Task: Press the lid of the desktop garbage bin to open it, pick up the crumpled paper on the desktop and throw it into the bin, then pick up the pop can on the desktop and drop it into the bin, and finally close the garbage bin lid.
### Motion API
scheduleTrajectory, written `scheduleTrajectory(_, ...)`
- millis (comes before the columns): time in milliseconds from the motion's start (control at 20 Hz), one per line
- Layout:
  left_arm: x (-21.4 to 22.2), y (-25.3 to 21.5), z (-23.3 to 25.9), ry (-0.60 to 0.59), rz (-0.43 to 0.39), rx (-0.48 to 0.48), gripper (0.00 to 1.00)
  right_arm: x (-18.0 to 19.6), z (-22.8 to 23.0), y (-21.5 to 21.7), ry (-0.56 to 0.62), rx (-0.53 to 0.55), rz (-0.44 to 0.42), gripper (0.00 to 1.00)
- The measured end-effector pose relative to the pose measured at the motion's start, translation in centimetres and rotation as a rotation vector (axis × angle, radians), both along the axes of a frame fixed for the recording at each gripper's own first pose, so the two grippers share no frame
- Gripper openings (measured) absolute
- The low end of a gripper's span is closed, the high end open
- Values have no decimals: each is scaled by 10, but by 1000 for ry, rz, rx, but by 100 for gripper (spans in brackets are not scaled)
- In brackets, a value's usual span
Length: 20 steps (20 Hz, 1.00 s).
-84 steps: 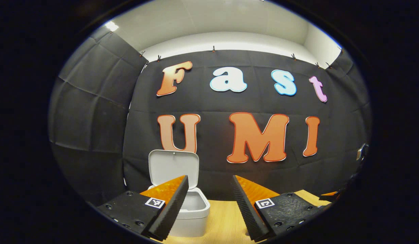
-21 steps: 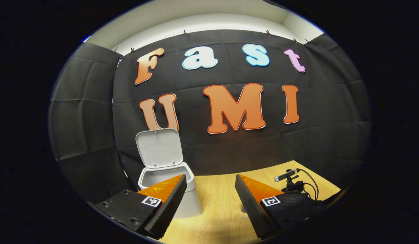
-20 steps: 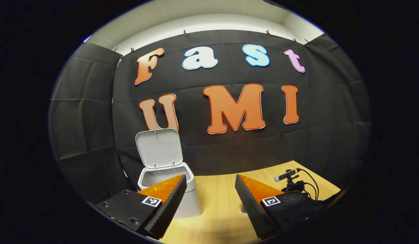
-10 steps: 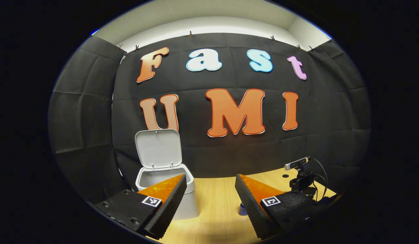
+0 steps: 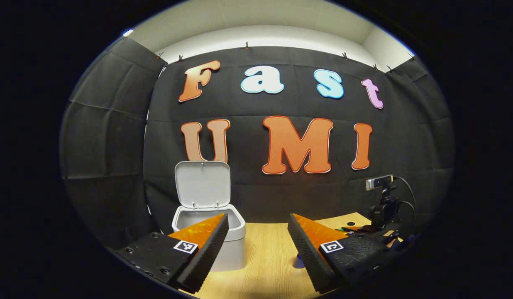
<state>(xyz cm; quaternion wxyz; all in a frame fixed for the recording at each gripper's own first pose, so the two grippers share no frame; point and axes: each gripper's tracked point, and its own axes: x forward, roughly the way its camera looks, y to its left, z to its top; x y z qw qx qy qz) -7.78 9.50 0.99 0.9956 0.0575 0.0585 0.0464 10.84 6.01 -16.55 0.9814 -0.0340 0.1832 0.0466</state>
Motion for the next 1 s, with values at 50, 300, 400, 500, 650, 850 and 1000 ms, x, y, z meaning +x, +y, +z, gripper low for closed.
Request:
scheduleTrajectory(50, -2, 3, 0, -3, 5, -6, 91, -1, 10, 9, -16, 4, 14, 21)
scheduleTrajectory(300, -8, 20, 6, -31, 37, -16, 91, 4, 57, 49, -99, 37, 86, 20)
scheduleTrajectory(400, -11, 29, 7, -38, 53, -19, 91, 7, 73, 64, -128, 55, 110, 20)
scheduleTrajectory(500, -15, 38, 9, -48, 72, -22, 91, 8, 89, 84, -156, 65, 142, 20)
scheduleTrajectory(650, -22, 53, 13, -64, 100, -12, 91, 9, 103, 114, -182, 59, 197, 20)
scheduleTrajectory(850, -30, 69, 18, -85, 128, 8, 95, 14, 116, 163, -203, 63, 281, 19)
scheduleTrajectory(1000, -40, 87, 22, -98, 162, 12, 95, 17, 124, 204, -216, 63, 349, 20)
